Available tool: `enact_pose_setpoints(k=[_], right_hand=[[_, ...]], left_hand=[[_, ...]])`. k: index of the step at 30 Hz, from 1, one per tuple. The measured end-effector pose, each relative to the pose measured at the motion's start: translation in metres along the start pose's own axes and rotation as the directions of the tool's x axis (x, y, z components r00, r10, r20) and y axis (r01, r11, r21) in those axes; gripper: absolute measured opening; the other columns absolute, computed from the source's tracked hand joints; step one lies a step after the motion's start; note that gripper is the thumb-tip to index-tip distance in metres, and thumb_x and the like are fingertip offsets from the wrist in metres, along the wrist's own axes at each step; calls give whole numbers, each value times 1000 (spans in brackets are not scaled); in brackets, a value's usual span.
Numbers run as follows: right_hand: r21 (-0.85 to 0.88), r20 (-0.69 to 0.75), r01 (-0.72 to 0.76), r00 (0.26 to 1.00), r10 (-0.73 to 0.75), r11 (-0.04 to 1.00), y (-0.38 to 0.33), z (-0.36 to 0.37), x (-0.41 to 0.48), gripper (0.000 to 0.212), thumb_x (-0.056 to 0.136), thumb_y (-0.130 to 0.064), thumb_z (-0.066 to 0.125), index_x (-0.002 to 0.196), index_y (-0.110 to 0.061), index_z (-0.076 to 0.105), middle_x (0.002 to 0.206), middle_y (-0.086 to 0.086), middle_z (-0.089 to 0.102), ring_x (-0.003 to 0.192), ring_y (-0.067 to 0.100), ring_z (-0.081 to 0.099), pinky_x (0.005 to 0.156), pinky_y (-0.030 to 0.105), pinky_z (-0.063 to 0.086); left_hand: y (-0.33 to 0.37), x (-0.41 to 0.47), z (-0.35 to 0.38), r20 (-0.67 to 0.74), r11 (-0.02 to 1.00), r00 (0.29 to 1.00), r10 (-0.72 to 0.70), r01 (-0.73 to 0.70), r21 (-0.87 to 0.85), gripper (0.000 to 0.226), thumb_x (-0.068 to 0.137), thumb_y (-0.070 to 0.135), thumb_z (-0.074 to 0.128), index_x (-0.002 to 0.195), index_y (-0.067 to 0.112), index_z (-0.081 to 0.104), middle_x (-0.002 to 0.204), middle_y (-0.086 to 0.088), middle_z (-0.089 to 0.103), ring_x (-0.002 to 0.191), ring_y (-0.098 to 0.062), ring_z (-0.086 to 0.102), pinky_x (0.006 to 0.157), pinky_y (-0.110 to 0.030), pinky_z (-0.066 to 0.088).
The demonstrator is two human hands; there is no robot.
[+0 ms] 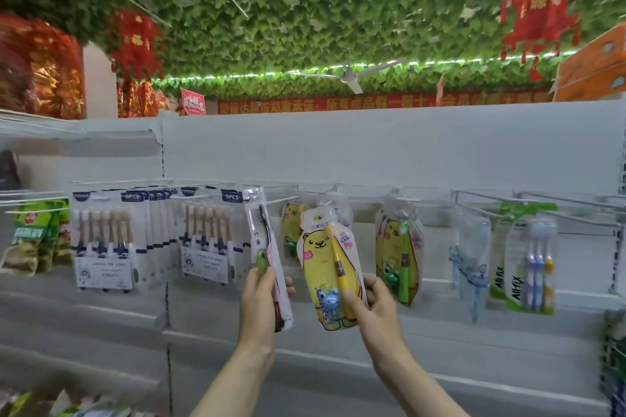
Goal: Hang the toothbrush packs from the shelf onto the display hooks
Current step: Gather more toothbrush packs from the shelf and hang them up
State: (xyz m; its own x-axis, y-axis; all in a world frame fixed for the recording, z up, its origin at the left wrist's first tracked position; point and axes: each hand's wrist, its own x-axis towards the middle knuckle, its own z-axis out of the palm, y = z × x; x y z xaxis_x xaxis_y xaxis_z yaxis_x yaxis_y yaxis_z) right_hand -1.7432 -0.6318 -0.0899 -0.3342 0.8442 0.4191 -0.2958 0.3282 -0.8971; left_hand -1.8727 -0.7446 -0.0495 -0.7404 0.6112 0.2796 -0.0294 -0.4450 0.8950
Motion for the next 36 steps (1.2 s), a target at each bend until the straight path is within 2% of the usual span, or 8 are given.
enact_pose_setpoints(k=[6, 12, 15, 18, 22, 24, 29, 36], right_hand=[[38, -74, 52, 996, -49, 998, 5, 18, -13, 24, 88, -15, 73, 109, -12, 61, 102, 8, 73, 96, 24, 70, 69, 29, 58], [53, -156, 86, 985, -77, 995, -10, 44, -19, 23, 90, -13, 71, 110, -12, 60, 103, 10, 72, 97, 24, 70, 68, 28, 58], [57, -227, 88, 971, -73, 995, -13, 53, -19, 18, 93, -12, 68, 108, -14, 59, 104, 10, 72, 96, 23, 71, 68, 28, 58], [64, -272, 94, 959, -73, 993, -12, 58, -21, 19, 93, -12, 67, 110, -14, 58, 106, 10, 72, 95, 22, 72, 66, 26, 58], [52, -286, 67, 957, -49, 996, -9, 60, -15, 19, 94, -12, 67, 110, -14, 59, 103, 7, 73, 92, 19, 72, 64, 23, 56], [52, -283, 32, 959, -16, 998, -4, 57, -6, 20, 93, -13, 69, 111, -14, 59, 104, 9, 74, 93, 20, 73, 71, 30, 58], [72, -253, -36, 966, 53, 997, 11, 49, 18, 32, 90, -17, 73, 118, -11, 59, 104, 9, 76, 97, 25, 73, 88, 47, 59], [124, -168, -91, 980, 111, 988, 28, 44, 49, 33, 91, -16, 71, 121, -11, 58, 107, 10, 75, 93, 20, 71, 70, 28, 54]], left_hand=[[-14, 1, -17, 117, 998, 993, 5, -13, 65, 18, 102, 28, 49, 106, 16, 62, 87, -5, 73, 89, -24, 69, 84, -39, 54], [-2, 6, -31, 293, 994, 956, -4, -27, 102, 15, 101, 25, 51, 105, 23, 65, 98, 4, 75, 95, -10, 69, 72, -21, 52], [5, 12, -37, 340, 994, 940, 4, -41, 101, 13, 102, 21, 51, 99, 26, 63, 91, 13, 75, 86, 1, 67, 64, -12, 49], [8, 18, -40, 376, 992, 927, 5, -53, 117, 13, 101, 24, 51, 101, 22, 64, 97, 1, 73, 88, -9, 67, 65, -18, 51], [5, 27, -39, 406, 995, 914, -8, -35, 98, 13, 101, 24, 53, 104, 20, 65, 97, 4, 76, 94, -14, 70, 73, -27, 58], [3, 31, -36, 413, 994, 911, -7, -37, 99, 13, 100, 24, 55, 104, 18, 66, 95, 3, 76, 94, -17, 71, 80, -33, 59], [-6, 37, -30, 423, 997, 906, -13, -20, 72, 12, 99, 18, 57, 105, 14, 65, 98, -2, 76, 90, -12, 72, 82, -31, 58], [-24, 54, -23, 404, 996, 914, -35, 0, 86, 15, 98, 23, 58, 111, 19, 66, 101, 3, 75, 103, -18, 68, 92, -37, 54]])
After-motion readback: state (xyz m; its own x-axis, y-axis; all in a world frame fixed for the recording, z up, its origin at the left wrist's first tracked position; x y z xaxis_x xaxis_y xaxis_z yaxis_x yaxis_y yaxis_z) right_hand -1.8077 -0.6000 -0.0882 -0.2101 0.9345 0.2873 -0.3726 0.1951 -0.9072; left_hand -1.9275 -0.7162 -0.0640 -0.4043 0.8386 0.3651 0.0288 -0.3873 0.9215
